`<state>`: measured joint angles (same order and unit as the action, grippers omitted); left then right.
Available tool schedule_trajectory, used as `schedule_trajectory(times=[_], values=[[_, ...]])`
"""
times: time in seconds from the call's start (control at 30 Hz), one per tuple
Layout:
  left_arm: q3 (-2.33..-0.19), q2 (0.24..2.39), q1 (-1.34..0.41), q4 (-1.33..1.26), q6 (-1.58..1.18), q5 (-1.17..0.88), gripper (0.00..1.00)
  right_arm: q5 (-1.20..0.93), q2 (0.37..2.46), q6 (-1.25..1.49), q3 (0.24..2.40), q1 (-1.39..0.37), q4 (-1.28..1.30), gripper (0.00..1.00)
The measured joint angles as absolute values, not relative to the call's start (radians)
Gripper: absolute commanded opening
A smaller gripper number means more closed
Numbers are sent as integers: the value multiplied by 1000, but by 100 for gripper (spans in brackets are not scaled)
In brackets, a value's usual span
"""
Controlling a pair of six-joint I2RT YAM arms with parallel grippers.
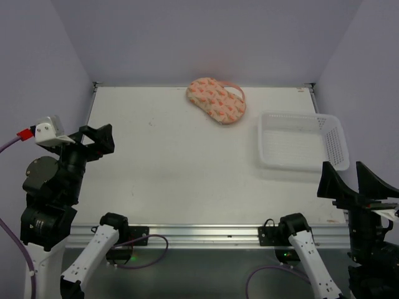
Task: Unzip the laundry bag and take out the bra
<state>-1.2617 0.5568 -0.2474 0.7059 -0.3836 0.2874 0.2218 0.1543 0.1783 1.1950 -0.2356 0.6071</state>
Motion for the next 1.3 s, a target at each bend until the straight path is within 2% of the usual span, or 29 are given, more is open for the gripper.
schedule_trajectory(times=[0.2, 0.4, 0.6, 0.87, 1.13, 1.3], values=[[-1236, 606, -249, 699, -427, 244, 100, 176, 147, 223, 1150, -235, 598, 99], [-1119, 756, -250, 599, -538, 72, 100, 43, 141, 325, 1040, -236, 597, 99], [-1013, 1067, -252, 376, -686, -83, 100, -58, 152, 456, 955, -236, 633, 99], [-968, 1474, -329, -29, -850, -130, 100, -146, 181, 519, 913, -236, 626, 99], [-1125, 1948, -415, -311, -998, -159, 100, -150, 182, 543, 906, -236, 622, 99], [-1217, 2107, -435, -423, -1070, -149, 98, -144, 191, 542, 906, -236, 622, 99]])
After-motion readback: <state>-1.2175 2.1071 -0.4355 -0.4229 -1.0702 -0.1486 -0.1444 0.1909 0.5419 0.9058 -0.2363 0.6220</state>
